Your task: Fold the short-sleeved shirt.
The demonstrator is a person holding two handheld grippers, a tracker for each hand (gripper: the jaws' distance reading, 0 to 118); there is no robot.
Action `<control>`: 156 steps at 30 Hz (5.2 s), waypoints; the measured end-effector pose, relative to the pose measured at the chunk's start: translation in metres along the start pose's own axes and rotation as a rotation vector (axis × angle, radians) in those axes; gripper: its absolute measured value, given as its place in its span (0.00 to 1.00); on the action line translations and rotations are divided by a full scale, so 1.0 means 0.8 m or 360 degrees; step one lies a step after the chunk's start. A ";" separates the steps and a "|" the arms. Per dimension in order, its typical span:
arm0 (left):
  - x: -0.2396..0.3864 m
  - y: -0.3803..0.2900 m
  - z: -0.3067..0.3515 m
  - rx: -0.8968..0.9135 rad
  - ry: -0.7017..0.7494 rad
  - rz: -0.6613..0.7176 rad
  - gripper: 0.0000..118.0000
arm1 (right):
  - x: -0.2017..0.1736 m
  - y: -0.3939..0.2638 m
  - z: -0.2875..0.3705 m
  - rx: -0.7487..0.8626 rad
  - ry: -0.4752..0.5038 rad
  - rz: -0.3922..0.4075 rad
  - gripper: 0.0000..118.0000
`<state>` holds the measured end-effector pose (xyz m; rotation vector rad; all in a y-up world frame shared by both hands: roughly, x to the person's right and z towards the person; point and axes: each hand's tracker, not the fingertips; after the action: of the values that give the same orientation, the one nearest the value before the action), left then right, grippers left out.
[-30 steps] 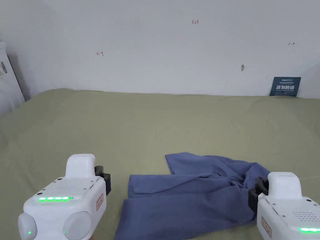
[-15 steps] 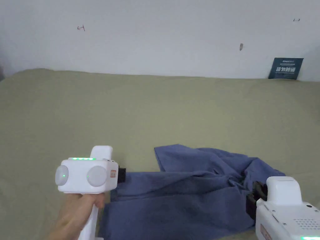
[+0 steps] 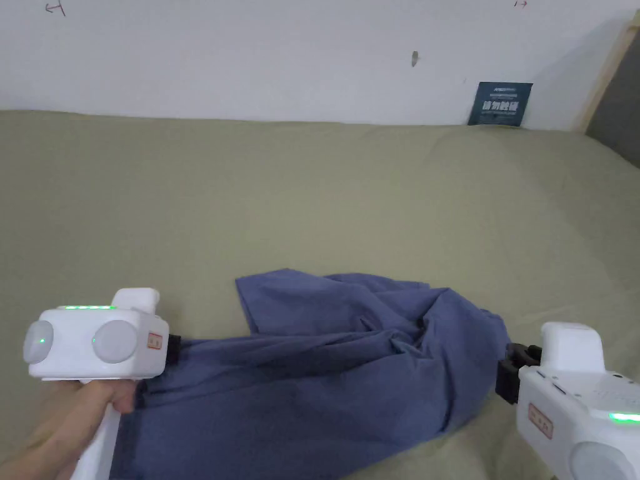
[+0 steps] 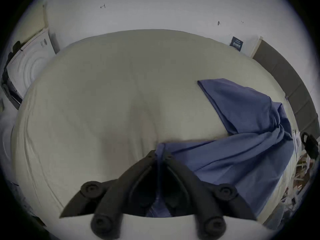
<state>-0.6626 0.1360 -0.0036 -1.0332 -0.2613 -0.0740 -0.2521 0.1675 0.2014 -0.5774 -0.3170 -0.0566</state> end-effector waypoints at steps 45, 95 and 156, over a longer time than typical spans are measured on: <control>-0.080 0.127 0.399 0.0838 0.0450 0.0085 0.03 | -0.016 0.306 0.094 0.0248 0.0177 0.0045 0.13; -0.116 -0.151 0.199 0.0294 0.0300 0.0085 0.03 | 0.003 -0.048 0.066 -0.0301 0.0115 0.0107 0.12; -0.123 -0.205 0.135 0.0012 0.0162 0.0254 0.03 | -0.085 0.096 -0.170 -0.0312 0.0210 0.0223 0.31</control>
<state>-0.8068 0.1385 0.1617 -1.0363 -0.0859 0.0188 -0.2677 0.1550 0.0321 -0.7849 -0.1425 0.0092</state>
